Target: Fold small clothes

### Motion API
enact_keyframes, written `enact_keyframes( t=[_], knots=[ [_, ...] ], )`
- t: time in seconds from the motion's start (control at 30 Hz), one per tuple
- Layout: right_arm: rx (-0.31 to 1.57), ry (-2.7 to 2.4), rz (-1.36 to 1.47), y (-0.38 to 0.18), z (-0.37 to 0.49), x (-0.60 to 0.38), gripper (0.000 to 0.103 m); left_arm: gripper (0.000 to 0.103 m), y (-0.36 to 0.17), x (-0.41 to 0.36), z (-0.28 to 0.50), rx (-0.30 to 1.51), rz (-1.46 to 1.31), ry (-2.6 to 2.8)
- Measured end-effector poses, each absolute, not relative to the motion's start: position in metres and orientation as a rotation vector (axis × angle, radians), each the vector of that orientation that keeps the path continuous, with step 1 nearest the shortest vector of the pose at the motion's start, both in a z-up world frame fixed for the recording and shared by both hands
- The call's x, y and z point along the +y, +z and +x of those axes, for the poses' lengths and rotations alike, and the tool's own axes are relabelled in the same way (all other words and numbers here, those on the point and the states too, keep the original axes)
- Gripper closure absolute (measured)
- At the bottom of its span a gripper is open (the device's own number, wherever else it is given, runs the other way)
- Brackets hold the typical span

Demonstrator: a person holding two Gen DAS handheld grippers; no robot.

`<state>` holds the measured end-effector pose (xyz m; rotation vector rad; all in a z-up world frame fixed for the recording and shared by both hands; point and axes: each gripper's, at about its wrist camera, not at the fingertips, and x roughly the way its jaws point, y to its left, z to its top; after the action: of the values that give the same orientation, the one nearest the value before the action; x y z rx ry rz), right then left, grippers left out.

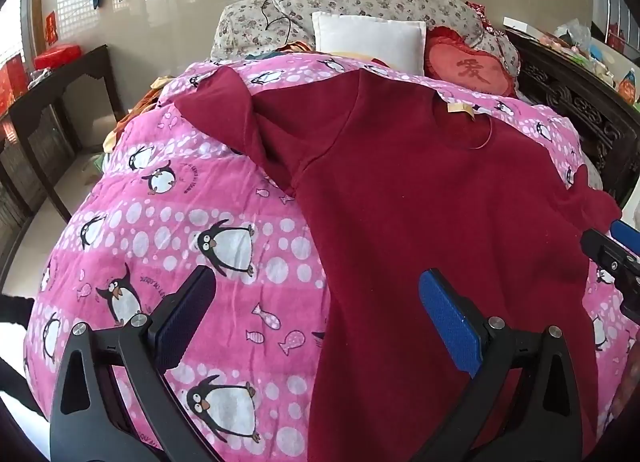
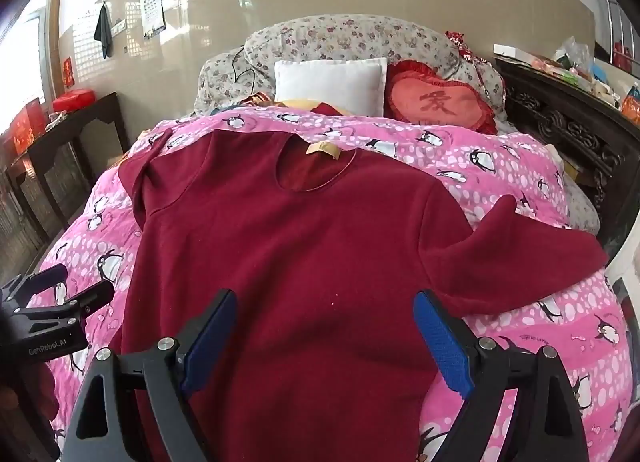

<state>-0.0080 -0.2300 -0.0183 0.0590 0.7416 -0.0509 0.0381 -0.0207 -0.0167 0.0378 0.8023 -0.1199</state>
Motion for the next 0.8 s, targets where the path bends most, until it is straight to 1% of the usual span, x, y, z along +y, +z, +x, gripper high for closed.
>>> enact_keyframes(
  t=[0.33, 0.8],
  knots=[
    [0.755, -0.050, 0.072, -0.026, -0.003, -0.231, 0.015, 0.001, -0.021, -0.026, 0.043, 0.809, 0.054, -0.122],
    [0.781, -0.019, 0.081, -0.022, 0.008, -0.230, 0.015, 0.001, -0.023, -0.026, 0.050, 0.814, 0.048, -0.118]
  ],
)
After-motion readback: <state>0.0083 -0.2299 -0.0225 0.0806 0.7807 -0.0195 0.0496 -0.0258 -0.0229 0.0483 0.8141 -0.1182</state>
